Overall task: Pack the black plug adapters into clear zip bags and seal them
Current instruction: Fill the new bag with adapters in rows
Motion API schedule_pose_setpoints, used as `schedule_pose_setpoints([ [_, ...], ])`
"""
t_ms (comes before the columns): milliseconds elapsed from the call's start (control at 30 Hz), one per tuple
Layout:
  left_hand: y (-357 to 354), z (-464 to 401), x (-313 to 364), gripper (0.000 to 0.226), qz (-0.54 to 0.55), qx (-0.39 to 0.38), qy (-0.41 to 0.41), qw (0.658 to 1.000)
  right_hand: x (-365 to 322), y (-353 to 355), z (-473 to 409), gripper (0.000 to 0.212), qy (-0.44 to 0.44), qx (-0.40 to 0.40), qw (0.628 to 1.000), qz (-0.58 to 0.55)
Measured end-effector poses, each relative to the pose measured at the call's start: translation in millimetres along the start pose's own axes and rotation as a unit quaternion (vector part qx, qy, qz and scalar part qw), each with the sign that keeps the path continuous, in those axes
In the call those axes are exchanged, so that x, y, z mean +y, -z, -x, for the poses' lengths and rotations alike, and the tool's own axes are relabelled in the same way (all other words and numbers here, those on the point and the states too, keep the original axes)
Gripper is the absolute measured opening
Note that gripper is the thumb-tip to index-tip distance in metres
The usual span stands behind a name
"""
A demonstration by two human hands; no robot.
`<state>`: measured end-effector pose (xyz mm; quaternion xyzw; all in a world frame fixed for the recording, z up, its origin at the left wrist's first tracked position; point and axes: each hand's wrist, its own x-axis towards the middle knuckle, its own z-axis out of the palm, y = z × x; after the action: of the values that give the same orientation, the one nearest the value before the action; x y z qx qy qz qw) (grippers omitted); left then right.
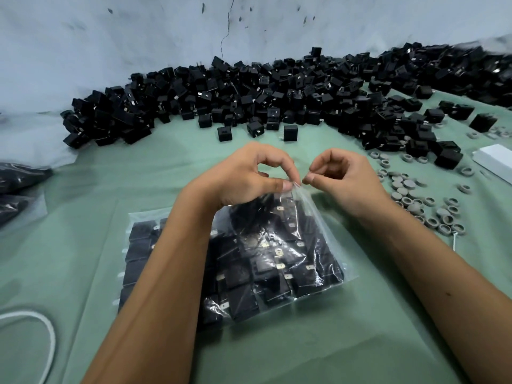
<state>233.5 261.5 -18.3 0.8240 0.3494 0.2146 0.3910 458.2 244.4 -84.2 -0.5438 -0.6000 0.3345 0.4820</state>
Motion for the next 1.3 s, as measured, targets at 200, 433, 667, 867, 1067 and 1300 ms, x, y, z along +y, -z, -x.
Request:
schedule_pose_setpoints([
  [200, 2, -1, -3, 0.014, -0.002, -0.014, 0.023, 1.0, 6, -12, -70, 0.044, 0.053, 0.009, 0.935, 0.351],
  [433, -1, -4, -2, 0.01, -0.007, -0.012, 0.037, 0.999, 4, -43, -129, 0.058, 0.07, -0.112, 0.846, 0.517],
  [667, 1, -2, -3, 0.009, -0.012, -0.01, 0.042, 0.999, -6, -35, -75, 0.03, 0.018, 0.008, 0.971, 0.237],
  [867, 0, -2, 1, 0.011, -0.029, -0.007, 0.04, 0.999, -25, -5, -3, 0.023, -0.056, 0.007, 0.994, -0.094],
  [1067, 4, 0, 5, 0.009, -0.033, 0.013, 0.024, 0.999, -28, 15, 20, 0.03, -0.036, -0.175, 0.982, -0.058],
  [1300, 6, 2, 6, 0.005, -0.028, 0.026, 0.001, 0.999, -37, 15, 24, 0.033, 0.011, -0.23, 0.971, -0.059],
])
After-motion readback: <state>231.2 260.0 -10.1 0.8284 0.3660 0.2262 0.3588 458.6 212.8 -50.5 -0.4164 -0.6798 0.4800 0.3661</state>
